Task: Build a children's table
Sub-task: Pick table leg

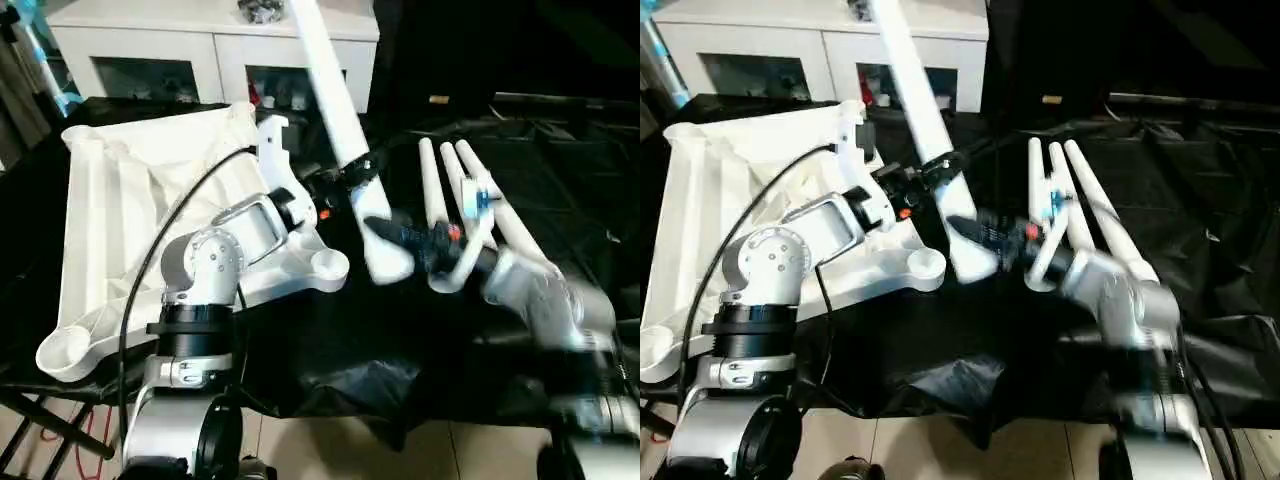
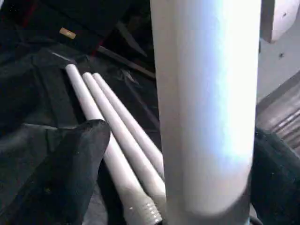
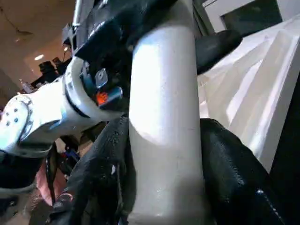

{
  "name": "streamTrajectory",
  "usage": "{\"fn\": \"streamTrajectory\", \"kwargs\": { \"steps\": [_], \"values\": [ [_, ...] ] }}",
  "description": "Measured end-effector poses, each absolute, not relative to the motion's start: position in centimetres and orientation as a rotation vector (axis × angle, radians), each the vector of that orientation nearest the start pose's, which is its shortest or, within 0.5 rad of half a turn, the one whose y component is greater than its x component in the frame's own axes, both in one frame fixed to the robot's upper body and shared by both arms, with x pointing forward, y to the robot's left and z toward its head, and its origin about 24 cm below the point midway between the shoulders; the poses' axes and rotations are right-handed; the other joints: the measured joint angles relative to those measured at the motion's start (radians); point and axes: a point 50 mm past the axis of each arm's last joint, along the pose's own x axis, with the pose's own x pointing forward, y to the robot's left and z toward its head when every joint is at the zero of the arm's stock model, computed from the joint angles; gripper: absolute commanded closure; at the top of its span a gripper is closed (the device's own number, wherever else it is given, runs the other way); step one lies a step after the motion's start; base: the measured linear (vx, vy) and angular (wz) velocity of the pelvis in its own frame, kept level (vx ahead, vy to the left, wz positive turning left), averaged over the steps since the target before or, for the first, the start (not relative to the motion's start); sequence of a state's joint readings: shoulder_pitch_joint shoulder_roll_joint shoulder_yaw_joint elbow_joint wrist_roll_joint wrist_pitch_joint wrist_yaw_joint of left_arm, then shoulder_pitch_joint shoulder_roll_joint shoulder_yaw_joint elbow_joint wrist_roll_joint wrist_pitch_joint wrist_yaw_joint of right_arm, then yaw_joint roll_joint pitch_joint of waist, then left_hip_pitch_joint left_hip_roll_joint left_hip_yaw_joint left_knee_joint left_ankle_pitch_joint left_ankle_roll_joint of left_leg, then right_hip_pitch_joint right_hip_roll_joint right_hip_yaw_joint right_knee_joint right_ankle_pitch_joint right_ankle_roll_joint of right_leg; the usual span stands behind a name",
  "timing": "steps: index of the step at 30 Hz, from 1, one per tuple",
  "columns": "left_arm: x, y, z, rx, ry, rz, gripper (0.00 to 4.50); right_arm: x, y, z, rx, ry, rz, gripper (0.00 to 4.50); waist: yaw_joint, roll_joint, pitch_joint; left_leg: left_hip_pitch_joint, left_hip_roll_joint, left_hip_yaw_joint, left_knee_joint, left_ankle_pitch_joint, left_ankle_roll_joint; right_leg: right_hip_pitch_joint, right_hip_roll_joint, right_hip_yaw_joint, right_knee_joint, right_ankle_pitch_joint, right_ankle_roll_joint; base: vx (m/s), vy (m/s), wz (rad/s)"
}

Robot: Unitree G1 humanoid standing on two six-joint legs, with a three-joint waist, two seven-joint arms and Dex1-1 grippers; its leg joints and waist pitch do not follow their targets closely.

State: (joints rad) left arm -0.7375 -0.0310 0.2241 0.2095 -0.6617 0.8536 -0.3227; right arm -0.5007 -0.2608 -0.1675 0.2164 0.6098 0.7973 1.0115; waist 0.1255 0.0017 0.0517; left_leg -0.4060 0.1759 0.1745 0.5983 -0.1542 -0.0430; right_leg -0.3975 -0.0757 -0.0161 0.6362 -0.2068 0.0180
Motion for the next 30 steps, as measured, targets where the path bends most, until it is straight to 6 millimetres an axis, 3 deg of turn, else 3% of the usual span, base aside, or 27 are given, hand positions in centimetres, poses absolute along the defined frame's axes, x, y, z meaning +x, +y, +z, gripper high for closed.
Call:
{"fn": "streamTrajectory", "kwargs": {
  "steps": [6, 7, 10, 12, 17, 25, 30],
  "values": [
    [34.6, 7.2, 16.5, -0.682, 0.227, -0.763, 0.00, 30.6, -14.6, 11.6, 0.560, 0.222, 1.119, 2.60, 0.001, 0.000, 0.000, 0.000, 0.000, 0.000, -0.001, 0.000, 0.000, 0.000, 0.000, 0.000, -0.002, 0.000, 0.000, 0.000, 0.000, 0.00],
    [34.6, 7.2, 16.5, -0.675, 0.227, -0.750, 0.30, 30.6, -14.6, 11.6, 0.554, 0.226, 1.114, 2.60, 0.001, 0.000, 0.000, 0.000, 0.000, 0.000, -0.001, 0.000, 0.000, 0.000, 0.000, 0.000, -0.003, 0.000, 0.001, 0.000, 0.000, 0.00],
    [34.8, 7.3, 16.6, -0.650, 0.232, -0.692, 0.37, 30.6, -14.2, 11.3, 0.525, 0.252, 1.093, 2.60, 0.000, 0.000, 0.000, -0.002, 0.000, 0.000, -0.001, 0.000, 0.000, 0.000, 0.000, 0.000, -0.005, 0.000, 0.001, 0.000, 0.000, 0.00],
    [34.9, 7.6, 16.6, -0.626, 0.236, -0.627, 0.73, 30.6, -13.8, 11.2, 0.477, 0.267, 1.069, 2.60, 0.000, 0.000, 0.000, -0.003, 0.000, 0.000, -0.002, 0.000, 0.000, 0.000, 0.000, 0.000, -0.006, 0.000, 0.001, 0.000, 0.000, 0.00],
    [35.3, 8.0, 16.5, -0.595, 0.230, -0.500, 1.04, 31.4, -12.5, 11.2, 0.360, 0.267, 0.978, 2.60, -0.002, 0.000, 0.000, -0.004, 0.000, 0.000, -0.002, 0.000, 0.000, -0.001, 0.000, -0.001, -0.006, 0.000, 0.001, 0.000, 0.000, 0.00],
    [35.3, 7.8, 16.6, -0.686, 0.219, -0.474, 1.66, 31.6, -11.8, 11.5, 0.327, 0.242, 0.943, 2.60, -0.003, 0.003, 0.002, -0.005, 0.000, 0.000, -0.002, 0.000, 0.000, -0.001, 0.000, -0.001, -0.008, 0.001, 0.002, 0.000, 0.000, 0.00],
    [35.3, 7.6, 16.7, -0.703, 0.216, -0.480, 2.03, 31.7, -11.5, 11.5, 0.312, 0.232, 0.933, 2.60, -0.007, 0.010, 0.006, -0.005, 0.000, 0.000, -0.003, 0.000, 0.000, -0.001, 0.000, -0.001, -0.008, 0.001, 0.002, 0.000, 0.000, 0.00]
  ]
}}
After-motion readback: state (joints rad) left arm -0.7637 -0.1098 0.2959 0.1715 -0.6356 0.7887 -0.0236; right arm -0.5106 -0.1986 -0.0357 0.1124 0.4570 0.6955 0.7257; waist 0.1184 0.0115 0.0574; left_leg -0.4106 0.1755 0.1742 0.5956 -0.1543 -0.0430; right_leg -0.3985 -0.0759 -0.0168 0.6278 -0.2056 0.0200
